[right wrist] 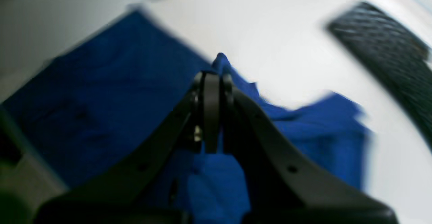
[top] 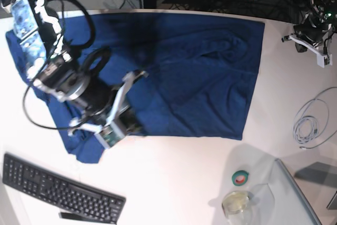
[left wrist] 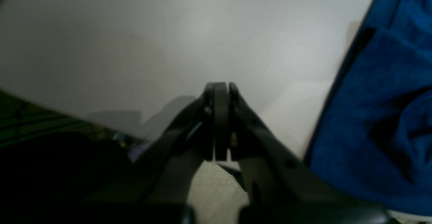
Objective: Layout the t-shirt on the table in an organized manner, then fold the t-shirt properly
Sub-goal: 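Sweep the right gripper across the shirt middle to flatten it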
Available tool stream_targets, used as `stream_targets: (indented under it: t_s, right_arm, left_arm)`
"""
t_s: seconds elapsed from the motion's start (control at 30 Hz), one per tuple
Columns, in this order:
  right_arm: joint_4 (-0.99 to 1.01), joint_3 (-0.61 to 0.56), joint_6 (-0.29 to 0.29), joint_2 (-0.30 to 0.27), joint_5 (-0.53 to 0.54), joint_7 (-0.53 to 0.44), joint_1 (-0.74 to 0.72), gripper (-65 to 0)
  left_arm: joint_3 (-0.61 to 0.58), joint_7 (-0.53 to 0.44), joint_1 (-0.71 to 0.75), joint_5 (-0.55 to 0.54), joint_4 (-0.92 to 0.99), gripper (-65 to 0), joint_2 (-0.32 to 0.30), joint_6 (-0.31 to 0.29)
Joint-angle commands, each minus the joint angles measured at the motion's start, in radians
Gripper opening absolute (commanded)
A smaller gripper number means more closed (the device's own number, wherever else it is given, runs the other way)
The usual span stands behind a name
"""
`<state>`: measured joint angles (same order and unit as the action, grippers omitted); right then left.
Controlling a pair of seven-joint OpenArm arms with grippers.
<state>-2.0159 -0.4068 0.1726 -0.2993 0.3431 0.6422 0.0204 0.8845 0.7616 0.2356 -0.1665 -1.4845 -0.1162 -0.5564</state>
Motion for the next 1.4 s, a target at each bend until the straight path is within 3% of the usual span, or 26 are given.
stream_targets:
  t_s: [0.0, 0.17, 0.33, 0.63, 0.9, 1.0, 1.37]
  right_arm:
    - [-0.016, -0.037, -0.002, -0.005, 0.006, -0.048, -0.014, -65.0]
    - [-0.016, -0.192, -0.002, 0.007, 0.006, -0.103, -0.024, -65.0]
    - [-0.016, -0.209, -0.002, 0.065, 0.006, -0.112, -0.040, -65.0]
    - [-0.018, -0.220, -0.002, 0.122, 0.006, -0.147, -0.073, -65.0]
    - [-0.006, -0.387, -0.002, 0.119, 0.004, -0.189, -0.081, -65.0]
    - [0.068, -0.406, -0.002, 0.124, 0.004, -0.190, -0.104, -65.0]
    - [0.401, -0.407, -0.002, 0.252, 0.003, -0.195, -0.211, -65.0]
  left_arm:
    - [0.003, -0.018, -0.003, -0.014, -0.006, -65.0, -0.015, -0.001]
    - [0.003, -0.018, -0.005, -0.014, -0.006, -65.0, -0.013, -0.001]
    - [0.003, -0.020, -0.005, -0.014, -0.006, -65.0, -0.015, -0.001]
    - [0.003, -0.020, 0.005, -0.014, -0.006, -65.0, -0.015, -0.001]
    - [0.003, -0.021, 0.005, -0.014, -0.006, -65.0, -0.015, -0.001]
    - [0.003, -0.021, 0.005, -0.014, -0.006, -65.0, -0.013, -0.001]
    - [0.002, -0.021, 0.005, -0.014, -0.005, -65.0, -0.009, -0.001]
